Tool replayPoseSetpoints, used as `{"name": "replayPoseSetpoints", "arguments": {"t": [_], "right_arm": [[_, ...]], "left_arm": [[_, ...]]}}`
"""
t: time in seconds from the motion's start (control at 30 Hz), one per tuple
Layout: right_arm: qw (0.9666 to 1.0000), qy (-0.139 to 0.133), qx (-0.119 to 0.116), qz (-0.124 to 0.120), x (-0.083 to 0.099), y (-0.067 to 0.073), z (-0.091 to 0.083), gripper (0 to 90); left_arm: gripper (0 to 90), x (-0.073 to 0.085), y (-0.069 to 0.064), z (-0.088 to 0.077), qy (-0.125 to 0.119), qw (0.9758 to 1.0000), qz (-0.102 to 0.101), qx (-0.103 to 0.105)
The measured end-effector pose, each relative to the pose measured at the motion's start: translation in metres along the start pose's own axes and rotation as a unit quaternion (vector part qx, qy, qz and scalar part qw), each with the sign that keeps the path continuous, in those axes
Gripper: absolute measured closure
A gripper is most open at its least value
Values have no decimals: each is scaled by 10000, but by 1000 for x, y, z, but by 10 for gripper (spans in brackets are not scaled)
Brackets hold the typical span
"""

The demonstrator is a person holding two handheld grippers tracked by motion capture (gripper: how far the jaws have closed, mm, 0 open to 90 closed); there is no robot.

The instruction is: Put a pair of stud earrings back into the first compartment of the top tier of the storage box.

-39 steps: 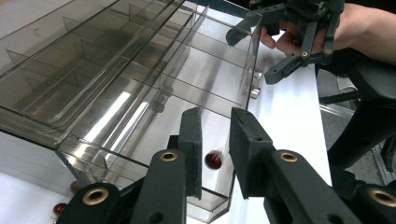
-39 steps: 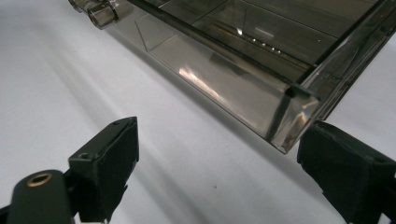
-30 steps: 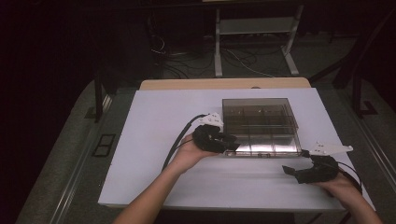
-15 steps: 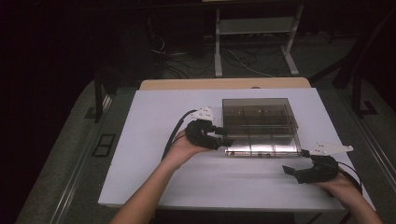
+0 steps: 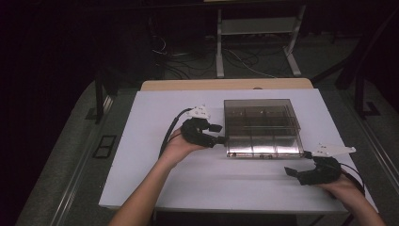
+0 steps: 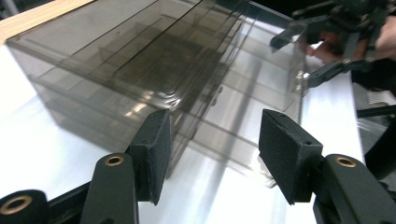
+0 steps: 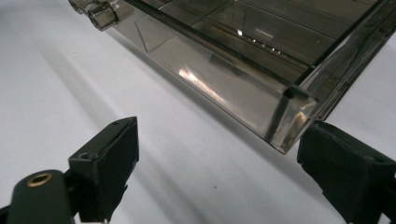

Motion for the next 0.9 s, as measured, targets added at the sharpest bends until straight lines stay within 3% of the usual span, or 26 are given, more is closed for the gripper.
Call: {"name": "replayPoseSetpoints", "arguments": {"t": [0.5,0.9], "right_arm": [[10000,-1,14,-21,0,-1,0,122],[10000,5,26,-25,1,-1,1,122]], "left_arm": [[464,11,35,3,57,9982,-77,-599],[537,20,49,24,227,9968,-144,-752]]}}
Point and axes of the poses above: each handheld gripper's, and its own axes: z roughly forward along the jaws, x roughly out of its underside, y roughly to its left, the point moved 10 cm from there along z, roughly forward along the jaws, and after that the axes turned 13 degrees about -z, right-handed, at the moved point
